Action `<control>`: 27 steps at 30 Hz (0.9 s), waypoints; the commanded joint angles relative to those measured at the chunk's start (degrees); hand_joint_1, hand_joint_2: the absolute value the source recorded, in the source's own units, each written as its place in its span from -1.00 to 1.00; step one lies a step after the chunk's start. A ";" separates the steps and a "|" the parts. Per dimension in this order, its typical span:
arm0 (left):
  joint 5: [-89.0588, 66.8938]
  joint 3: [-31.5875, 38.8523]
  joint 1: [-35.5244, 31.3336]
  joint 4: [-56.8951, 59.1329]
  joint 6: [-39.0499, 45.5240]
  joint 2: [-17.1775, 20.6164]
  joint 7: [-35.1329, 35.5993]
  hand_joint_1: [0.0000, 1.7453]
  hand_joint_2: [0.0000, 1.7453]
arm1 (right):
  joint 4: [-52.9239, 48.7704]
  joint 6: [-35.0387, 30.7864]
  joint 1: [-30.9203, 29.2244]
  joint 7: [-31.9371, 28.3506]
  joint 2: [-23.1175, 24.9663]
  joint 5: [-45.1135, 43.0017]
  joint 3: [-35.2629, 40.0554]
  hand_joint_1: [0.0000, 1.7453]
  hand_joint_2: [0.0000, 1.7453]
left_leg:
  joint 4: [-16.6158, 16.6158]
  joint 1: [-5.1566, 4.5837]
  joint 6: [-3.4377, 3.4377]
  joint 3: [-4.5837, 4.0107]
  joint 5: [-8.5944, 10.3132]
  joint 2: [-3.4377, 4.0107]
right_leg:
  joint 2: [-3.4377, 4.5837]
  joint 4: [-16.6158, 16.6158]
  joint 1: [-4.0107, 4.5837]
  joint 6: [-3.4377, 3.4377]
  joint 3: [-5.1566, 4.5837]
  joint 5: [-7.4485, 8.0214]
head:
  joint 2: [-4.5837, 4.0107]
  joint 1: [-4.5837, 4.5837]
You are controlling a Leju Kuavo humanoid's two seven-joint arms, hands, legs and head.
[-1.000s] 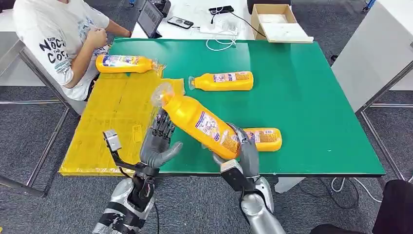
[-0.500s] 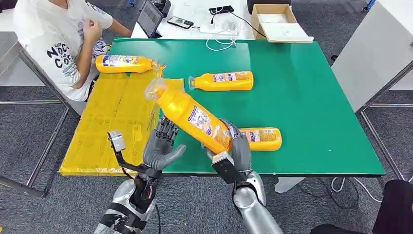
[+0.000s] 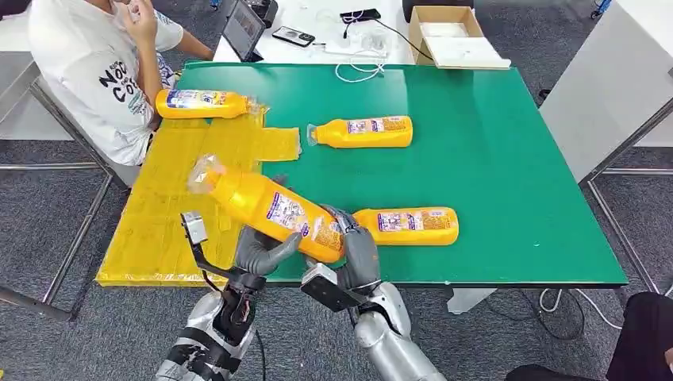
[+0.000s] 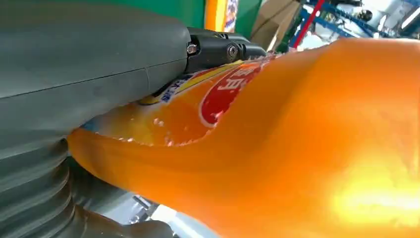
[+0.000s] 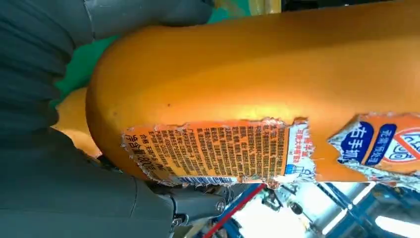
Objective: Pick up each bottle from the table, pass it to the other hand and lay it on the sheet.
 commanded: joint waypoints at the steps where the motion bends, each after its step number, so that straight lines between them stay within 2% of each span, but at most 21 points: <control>1: 0.29 -1.47 -4.01 6.23 -0.45 0.27 0.73 -1.00 1.00 | 11.04 1.81 -2.67 0.30 -0.03 0.47 5.60 1.00 1.00 | -0.03 -0.01 0.06 0.28 -0.09 -0.03 | -0.10 -0.05 0.02 -0.10 0.32 -0.10 | 0.00 0.02; 6: 0.41 -0.67 -4.71 7.08 1.32 0.03 0.62 -1.00 1.00 | 15.47 1.87 -1.73 -0.46 0.70 0.05 6.79 1.00 1.00 | -0.05 0.01 0.02 0.18 -0.03 -0.08 | -0.13 -0.06 0.01 -0.08 0.23 -0.06 | 0.00 0.04; 9: 1.51 0.25 -4.47 6.54 1.67 -0.38 0.37 -1.00 1.00 | 16.74 2.26 -1.17 -0.39 0.55 -0.35 7.03 1.00 1.00 | -0.05 0.02 0.05 0.46 -0.15 -0.06 | -0.15 -0.08 0.05 -0.17 0.49 -0.17 | 0.00 0.02; 11: 2.40 1.15 -4.38 5.71 2.23 -0.68 0.05 -1.00 1.00 | 17.25 2.51 -0.91 -0.35 0.34 -0.71 6.95 1.00 1.00 | -0.04 0.02 0.02 0.17 -0.04 -0.10 | -0.14 -0.06 0.03 -0.08 0.19 -0.07 | 0.00 0.02; 13: 3.42 2.25 -4.08 4.32 3.07 -0.95 -0.11 -1.00 1.00 | 17.85 3.17 -0.78 -0.14 0.13 -1.25 6.65 1.00 1.00 | -0.03 0.03 0.04 0.26 -0.08 -0.16 | -0.22 -0.06 0.05 -0.11 0.30 -0.13 | 0.00 0.00; 18: 0.58 1.11 -3.53 2.62 4.94 -0.63 -2.05 -1.00 1.00 | 17.86 3.26 -1.03 -0.69 0.40 -1.83 6.13 1.00 1.00 | -0.01 0.02 0.05 0.23 -0.09 -0.11 | -0.18 -0.05 0.04 -0.10 0.27 -0.12 | 0.00 0.00; 19: -0.01 0.89 -3.48 2.49 5.41 -0.79 -2.38 -0.88 1.00 | 17.72 3.29 -1.20 -0.63 0.52 -1.87 6.09 1.00 1.00 | 0.00 0.03 0.05 0.19 -0.08 -0.12 | -0.19 -0.03 0.04 -0.10 0.22 -0.11 | 0.00 0.02; 20: -0.14 0.84 -3.41 2.41 5.71 -1.08 -2.42 0.68 1.00 | 17.56 3.28 -1.33 -0.50 0.62 -1.89 6.07 1.00 1.00 | 0.00 0.02 0.04 0.14 -0.05 -0.13 | -0.19 -0.02 0.03 -0.09 0.17 -0.10 | 0.00 0.00; 21: -0.20 0.67 -3.34 2.47 5.76 -1.27 -2.36 1.00 1.00 | 17.45 3.41 -1.48 -0.36 0.73 -1.92 6.06 1.00 1.00 | 0.03 0.01 0.06 0.25 -0.11 -0.15 | -0.23 0.00 0.03 -0.13 0.29 -0.16 | 0.00 0.00; 27: -0.43 0.48 -3.35 2.61 6.00 -1.34 -2.31 1.00 1.00 | 17.33 3.48 -1.52 -0.26 0.86 -1.89 6.14 1.00 1.00 | 0.00 0.02 0.03 0.11 -0.04 -0.09 | -0.14 -0.02 0.02 -0.08 0.14 -0.07 | 0.00 0.02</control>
